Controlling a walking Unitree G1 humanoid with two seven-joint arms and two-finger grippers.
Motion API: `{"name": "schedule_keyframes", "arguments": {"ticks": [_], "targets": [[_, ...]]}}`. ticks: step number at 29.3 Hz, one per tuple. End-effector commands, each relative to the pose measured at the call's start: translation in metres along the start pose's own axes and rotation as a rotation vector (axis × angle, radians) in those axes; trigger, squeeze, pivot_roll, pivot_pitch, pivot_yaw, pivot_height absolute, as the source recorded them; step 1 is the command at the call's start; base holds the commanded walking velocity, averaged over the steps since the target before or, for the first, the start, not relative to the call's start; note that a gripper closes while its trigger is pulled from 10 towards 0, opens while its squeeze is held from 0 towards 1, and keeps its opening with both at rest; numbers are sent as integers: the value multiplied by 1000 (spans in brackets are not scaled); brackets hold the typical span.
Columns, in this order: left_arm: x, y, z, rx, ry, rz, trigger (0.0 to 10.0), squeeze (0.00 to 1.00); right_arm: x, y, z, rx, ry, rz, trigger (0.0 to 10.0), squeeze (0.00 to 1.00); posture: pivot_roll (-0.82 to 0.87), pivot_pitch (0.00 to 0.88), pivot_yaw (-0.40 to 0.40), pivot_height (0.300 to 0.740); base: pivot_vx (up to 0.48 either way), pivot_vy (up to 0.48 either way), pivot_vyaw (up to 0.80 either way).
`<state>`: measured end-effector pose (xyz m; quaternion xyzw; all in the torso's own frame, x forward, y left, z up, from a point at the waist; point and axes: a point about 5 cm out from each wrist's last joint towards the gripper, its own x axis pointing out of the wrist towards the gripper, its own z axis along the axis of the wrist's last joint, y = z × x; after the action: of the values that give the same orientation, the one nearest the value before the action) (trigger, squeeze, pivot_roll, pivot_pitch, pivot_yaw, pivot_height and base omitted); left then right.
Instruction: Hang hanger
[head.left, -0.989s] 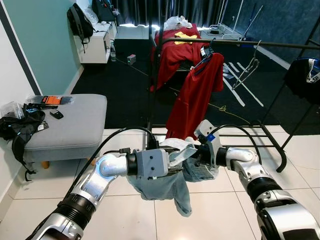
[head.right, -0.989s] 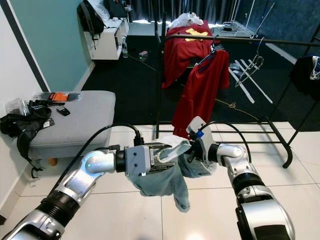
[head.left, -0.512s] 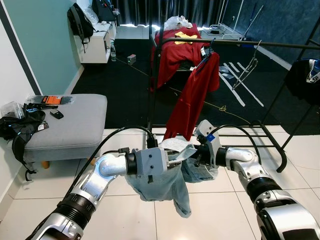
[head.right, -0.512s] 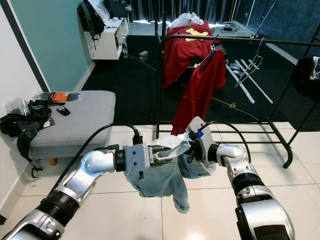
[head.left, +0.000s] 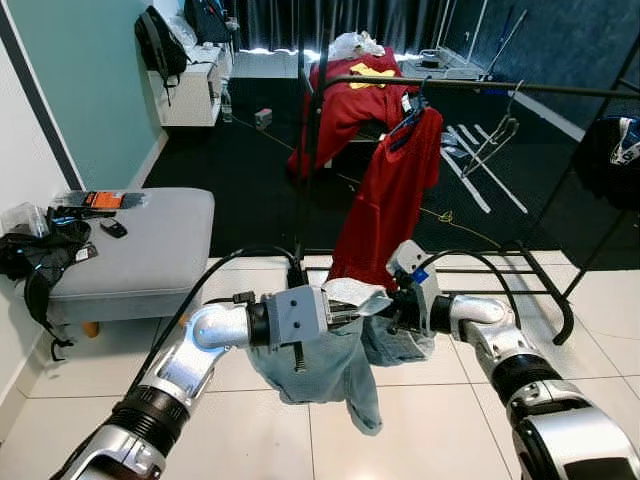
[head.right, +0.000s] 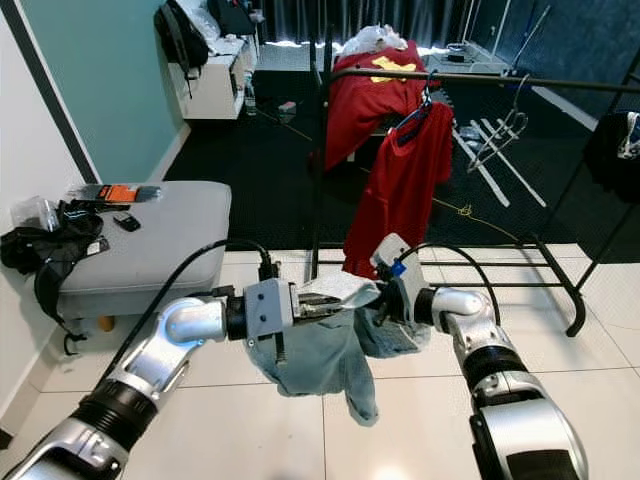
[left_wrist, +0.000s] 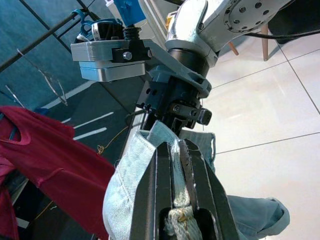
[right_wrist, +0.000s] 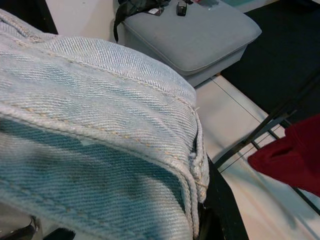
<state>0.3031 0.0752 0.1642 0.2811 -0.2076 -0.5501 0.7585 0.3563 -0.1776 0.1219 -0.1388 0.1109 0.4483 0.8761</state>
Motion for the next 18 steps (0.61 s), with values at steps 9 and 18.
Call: {"name": "schedule_keyframes", "arguments": {"ticks": [9, 18], "targets": [[-17, 18, -1, 21, 49, 19, 0, 0, 2, 4, 2, 15, -51, 4, 10000, 1000, -23, 16, -30, 740, 0, 0, 0], [-26, 19, -15, -58, 141, 28, 0, 0, -2, 13, -18, 40, -71, -79, 10000, 0, -21, 0, -34, 740, 0, 0, 0]]}}
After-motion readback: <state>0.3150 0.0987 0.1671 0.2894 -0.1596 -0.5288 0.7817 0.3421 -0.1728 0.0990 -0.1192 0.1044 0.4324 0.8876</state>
